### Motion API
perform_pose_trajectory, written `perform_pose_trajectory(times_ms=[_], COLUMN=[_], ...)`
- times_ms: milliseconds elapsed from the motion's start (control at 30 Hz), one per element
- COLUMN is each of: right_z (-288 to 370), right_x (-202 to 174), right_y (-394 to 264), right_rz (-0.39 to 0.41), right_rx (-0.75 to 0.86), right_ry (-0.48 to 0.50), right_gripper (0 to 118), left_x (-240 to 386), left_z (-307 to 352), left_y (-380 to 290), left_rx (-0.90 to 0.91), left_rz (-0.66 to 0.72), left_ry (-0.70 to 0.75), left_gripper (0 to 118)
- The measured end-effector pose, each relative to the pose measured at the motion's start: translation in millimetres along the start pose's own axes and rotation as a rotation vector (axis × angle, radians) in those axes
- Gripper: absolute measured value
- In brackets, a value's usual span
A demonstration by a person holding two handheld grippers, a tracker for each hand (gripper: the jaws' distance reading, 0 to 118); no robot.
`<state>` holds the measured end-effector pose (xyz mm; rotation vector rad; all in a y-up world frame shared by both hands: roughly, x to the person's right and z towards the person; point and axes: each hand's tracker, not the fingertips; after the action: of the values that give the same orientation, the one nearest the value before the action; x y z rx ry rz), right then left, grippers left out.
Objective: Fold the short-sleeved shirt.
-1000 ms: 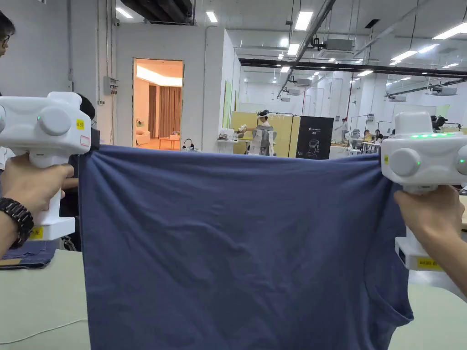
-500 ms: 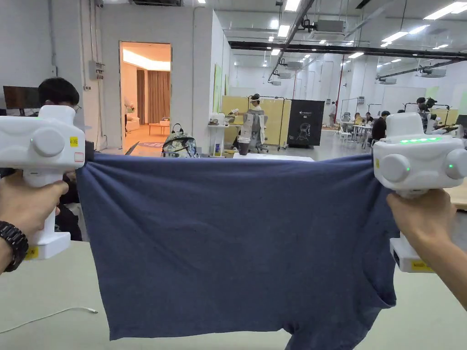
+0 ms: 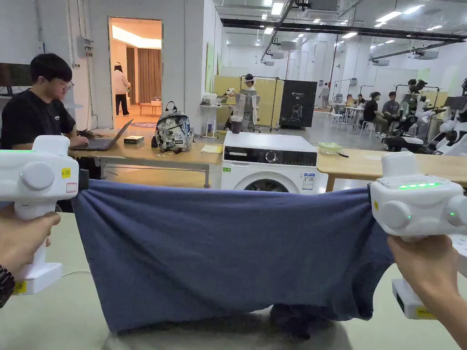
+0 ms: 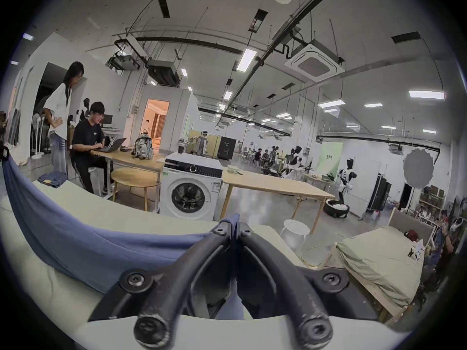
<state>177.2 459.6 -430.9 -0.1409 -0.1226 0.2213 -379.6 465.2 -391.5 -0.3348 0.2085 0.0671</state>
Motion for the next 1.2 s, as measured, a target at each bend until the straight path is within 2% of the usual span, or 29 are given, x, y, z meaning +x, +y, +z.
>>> perform_pose_trajectory(times_ms=[200, 333, 533, 667, 933, 1200], right_z=[60, 92, 123, 153, 192, 207], right_x=[7, 9, 13, 13, 12, 16], right_y=[-37, -74, -140, -180, -243, -298], right_rz=[0.001, 0.019, 0.017, 0.05, 0.047, 0.131], right_rx=[-0.039, -0.095, -0.195, -0.274, -0.447, -0.647], right_ry=[0.018, 0.034, 0.065, 0.082, 0.139, 0.194], right_gripper=[1, 1, 1, 1, 1, 1], left_x=[-7, -9, -22, -21, -16, -23], left_z=[49, 78, 111, 144, 172, 173], left_y=[-39, -82, -154, -205, -292, -341], left_rx=[-0.011, -0.049, -0.101, -0.185, -0.411, -0.595], left_rz=[0.003, -0.038, -0.017, -0.002, -0.041, -0.047], left_ry=[-0.02, -0.042, -0.078, -0.098, -0.09, -0.101], left_gripper=[0, 0, 0, 0, 0, 0])
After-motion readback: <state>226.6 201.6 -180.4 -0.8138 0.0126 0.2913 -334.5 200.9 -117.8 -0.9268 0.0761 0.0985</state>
